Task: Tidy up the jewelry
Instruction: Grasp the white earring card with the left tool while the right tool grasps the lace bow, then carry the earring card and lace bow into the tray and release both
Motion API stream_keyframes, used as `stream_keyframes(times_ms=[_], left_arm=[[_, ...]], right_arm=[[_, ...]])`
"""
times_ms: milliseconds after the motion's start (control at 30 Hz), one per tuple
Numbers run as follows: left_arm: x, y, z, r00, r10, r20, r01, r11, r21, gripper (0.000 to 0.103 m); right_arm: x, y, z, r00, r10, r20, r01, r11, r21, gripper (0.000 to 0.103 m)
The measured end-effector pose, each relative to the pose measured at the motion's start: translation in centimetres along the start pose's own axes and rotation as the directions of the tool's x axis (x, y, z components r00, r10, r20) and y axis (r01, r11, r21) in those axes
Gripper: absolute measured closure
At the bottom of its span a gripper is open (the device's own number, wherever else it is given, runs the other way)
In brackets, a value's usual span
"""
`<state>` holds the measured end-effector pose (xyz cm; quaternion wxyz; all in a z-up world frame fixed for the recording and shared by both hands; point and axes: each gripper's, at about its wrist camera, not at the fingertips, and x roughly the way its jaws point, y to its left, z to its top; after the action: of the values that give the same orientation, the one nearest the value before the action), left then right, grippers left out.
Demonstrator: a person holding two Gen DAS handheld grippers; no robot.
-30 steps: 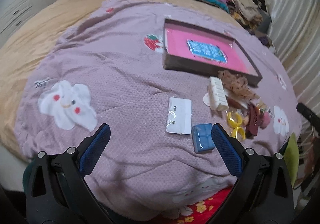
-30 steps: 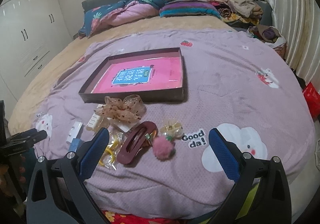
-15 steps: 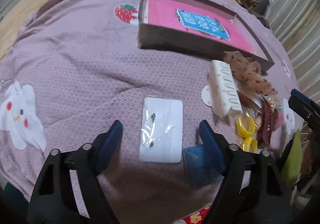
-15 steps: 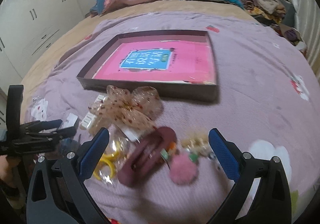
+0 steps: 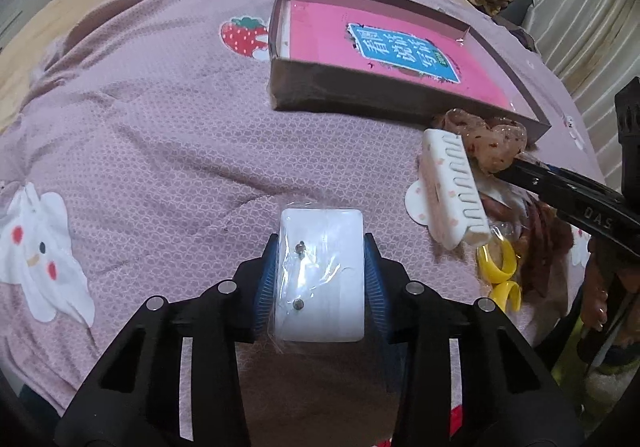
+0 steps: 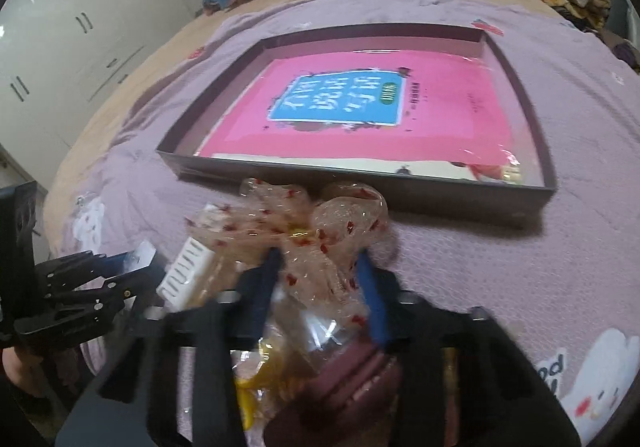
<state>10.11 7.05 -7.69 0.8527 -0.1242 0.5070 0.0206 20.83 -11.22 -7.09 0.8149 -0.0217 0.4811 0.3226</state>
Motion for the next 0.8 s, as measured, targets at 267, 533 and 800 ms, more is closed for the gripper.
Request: stream_keyframes(times_ms=[267, 533, 800], left_arm=[[-2.1, -1.0, 0.8, 0.999, -0.009, 0.036, 0.008, 1.0, 0.025, 0.071], [-3.5, -3.0, 3.0, 0.997, -0.019, 0.074, 0.014, 0.998, 0.062, 0.071], [-4.7, -5.9, 6.3, 0.992, -0.043, 0.12, 0.029, 0.993, 0.115, 0.071]], right_arm=[[-3.4, -0.5, -0.4, 0.997, 0.019, 0.073, -0.017, 1.0, -0.024, 0.092], [-8.4, -1.8, -0.6, 0.986, -0.015, 0.164, 0.018, 1.0, -0.02, 0.092], [-12.6, -3.1, 1.0, 0.964, -0.065, 0.259, 0.069, 0.998, -0.007, 0.092]])
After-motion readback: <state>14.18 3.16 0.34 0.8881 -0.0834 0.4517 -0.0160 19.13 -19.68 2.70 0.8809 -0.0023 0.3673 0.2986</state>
